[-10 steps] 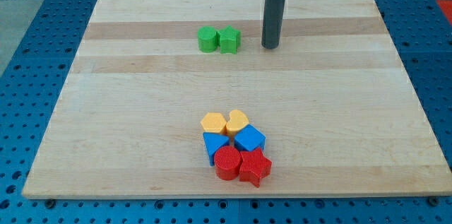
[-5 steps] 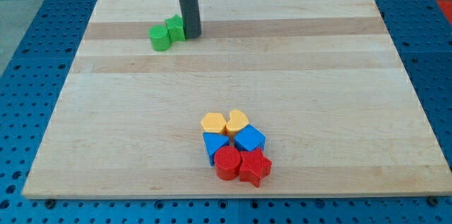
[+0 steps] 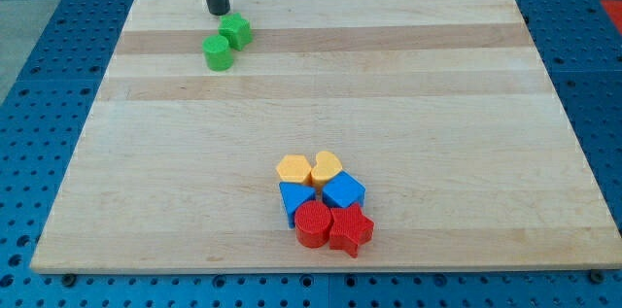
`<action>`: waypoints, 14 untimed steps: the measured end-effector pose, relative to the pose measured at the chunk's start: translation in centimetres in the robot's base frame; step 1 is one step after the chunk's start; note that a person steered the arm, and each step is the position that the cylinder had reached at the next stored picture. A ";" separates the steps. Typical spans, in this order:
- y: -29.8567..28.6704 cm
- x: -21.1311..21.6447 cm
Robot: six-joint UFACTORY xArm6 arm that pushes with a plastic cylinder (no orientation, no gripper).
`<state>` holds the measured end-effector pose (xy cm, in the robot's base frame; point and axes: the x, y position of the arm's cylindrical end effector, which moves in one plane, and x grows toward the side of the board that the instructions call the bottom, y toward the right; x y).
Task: Move the green blocks to the center left
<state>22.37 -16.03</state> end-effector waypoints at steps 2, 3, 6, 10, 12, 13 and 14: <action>5.9 0.0; 7.5 0.6; 6.9 3.9; 3.2 3.6; 3.2 5.5; 3.2 6.7; 3.2 8.1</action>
<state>30.42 -12.83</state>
